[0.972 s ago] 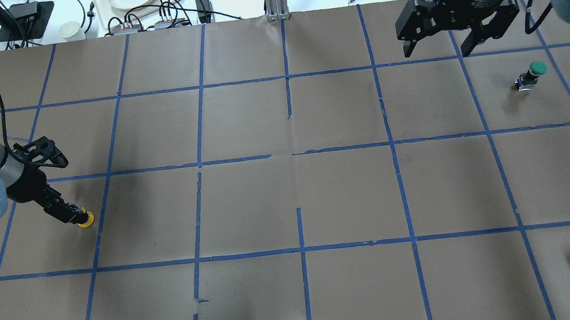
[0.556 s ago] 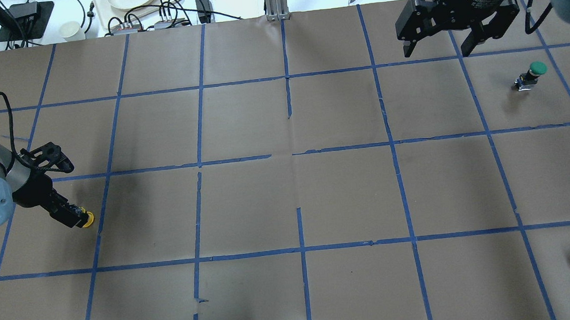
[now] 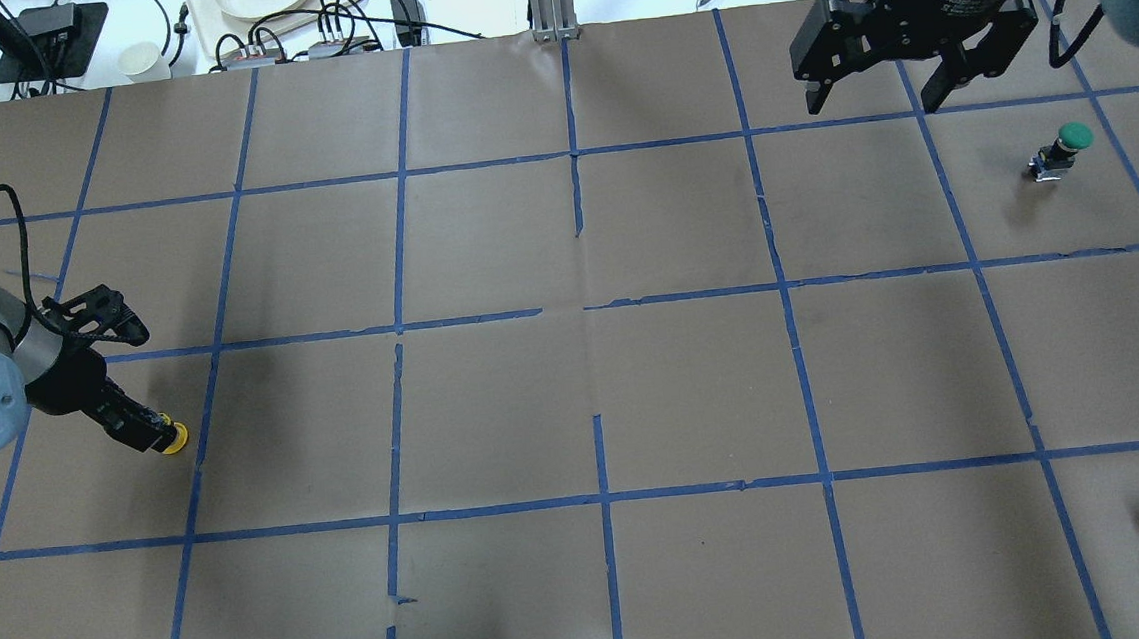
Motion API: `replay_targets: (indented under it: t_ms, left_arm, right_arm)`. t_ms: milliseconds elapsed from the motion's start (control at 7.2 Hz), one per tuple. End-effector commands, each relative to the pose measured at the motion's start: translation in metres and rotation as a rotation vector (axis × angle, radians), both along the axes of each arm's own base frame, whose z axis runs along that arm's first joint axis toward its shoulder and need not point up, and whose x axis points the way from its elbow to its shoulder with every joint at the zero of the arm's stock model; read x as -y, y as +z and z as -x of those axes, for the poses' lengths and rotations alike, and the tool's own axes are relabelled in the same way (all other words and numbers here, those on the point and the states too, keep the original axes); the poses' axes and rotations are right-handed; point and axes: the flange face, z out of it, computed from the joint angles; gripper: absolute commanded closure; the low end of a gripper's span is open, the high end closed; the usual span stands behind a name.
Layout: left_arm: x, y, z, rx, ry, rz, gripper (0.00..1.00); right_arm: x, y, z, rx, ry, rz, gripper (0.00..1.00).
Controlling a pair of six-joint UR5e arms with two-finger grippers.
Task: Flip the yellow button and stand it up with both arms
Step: 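Close the left gripper on the yellow button's metal base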
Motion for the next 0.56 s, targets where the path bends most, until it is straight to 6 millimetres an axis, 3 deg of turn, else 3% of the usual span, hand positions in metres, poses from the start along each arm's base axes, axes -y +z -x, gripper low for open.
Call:
replay_targets:
  t_ms: [0, 139, 417]
  left_arm:
    - [0.002, 0.001, -0.001, -0.002, -0.006, 0.007, 0.91]
    - [0.003, 0.004, 0.002, -0.002, -0.004, 0.016, 0.99]
    - [0.023, 0.038, 0.015, 0.019, 0.061, 0.056, 1.0]
  right_arm:
    - [0.0, 0.0, 0.0, 0.0, 0.0, 0.0, 0.0]
    - [0.0, 0.0, 0.0, 0.0, 0.0, 0.0, 0.0]
    - [0.0, 0.0, 0.0, 0.0, 0.0, 0.0, 0.0]
